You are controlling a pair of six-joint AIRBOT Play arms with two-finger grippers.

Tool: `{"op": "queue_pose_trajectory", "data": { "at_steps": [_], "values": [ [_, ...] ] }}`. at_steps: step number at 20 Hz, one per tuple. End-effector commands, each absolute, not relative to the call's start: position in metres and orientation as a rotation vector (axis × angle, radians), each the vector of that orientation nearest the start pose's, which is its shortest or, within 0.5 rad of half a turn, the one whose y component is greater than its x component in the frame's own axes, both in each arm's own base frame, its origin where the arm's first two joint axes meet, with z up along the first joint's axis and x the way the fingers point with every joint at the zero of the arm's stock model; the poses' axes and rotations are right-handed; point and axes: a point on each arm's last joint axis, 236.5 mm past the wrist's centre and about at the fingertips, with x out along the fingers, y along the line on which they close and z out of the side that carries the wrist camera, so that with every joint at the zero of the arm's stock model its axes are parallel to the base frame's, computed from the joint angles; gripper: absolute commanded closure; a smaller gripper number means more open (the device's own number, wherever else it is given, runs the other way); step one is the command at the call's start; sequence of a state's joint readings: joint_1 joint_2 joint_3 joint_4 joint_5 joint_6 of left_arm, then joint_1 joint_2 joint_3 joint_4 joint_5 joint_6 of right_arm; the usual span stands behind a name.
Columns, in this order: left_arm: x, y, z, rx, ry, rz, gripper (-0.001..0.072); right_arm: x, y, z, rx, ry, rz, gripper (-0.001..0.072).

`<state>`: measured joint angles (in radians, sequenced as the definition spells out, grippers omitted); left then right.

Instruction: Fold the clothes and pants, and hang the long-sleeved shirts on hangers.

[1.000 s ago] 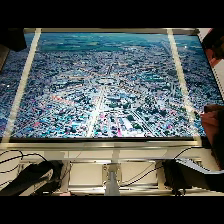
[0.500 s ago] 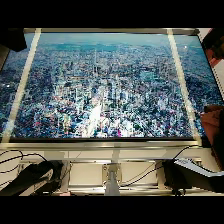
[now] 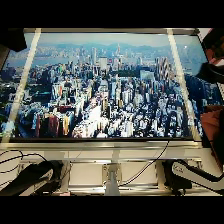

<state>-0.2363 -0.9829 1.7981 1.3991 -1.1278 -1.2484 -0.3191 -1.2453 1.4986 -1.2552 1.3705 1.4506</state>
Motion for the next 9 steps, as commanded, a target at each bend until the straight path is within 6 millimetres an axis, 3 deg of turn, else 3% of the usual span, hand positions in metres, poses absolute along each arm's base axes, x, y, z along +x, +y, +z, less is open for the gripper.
{"op": "queue_pose_trajectory", "data": {
  "at_steps": [1, 4, 9],
  "values": [
    [0.3488, -0.1212, 0.4057, 0.255, 0.258, -0.424, 0.0677, 0.4022, 0.0184, 0.1356, 0.100, 1.094, 0.168, 0.0654],
    [0.3488, -0.1211, 0.4057, 0.255, 0.258, -0.423, 0.0677, 0.3997, 0.0109, 0.1297, -0.065, 1.118, 0.109, 0.0657],
    [0.3488, -0.1212, 0.4057, 0.255, 0.258, -0.424, 0.0676, 0.4015, 0.0179, 0.1315, -0.052, 1.107, 0.129, 0.0656]
  ]
}}
